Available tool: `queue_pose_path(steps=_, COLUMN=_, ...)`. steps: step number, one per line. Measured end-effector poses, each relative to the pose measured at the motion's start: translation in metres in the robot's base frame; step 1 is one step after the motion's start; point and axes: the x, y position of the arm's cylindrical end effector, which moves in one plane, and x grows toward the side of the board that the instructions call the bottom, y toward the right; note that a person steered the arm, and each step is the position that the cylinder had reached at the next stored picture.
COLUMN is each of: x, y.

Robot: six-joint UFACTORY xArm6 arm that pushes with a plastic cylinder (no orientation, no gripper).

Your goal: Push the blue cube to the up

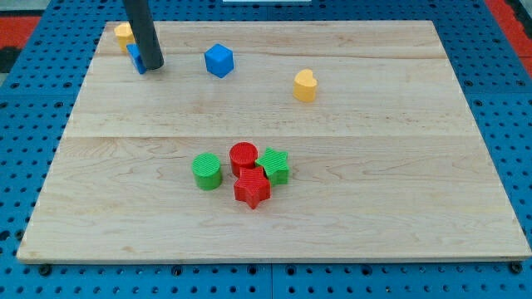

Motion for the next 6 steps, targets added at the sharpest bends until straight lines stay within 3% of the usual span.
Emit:
queue_pose_path(steps=1, x=-0.013, y=-0.012)
queue_pose_path(steps=2, x=0.007, y=-0.017)
queue_pose_path(steps=3, x=0.043, y=0.045)
queue_pose_path(steps=4, x=0.049, y=0.149)
queue_pose_path(steps=6, x=-0.004, y=0.092)
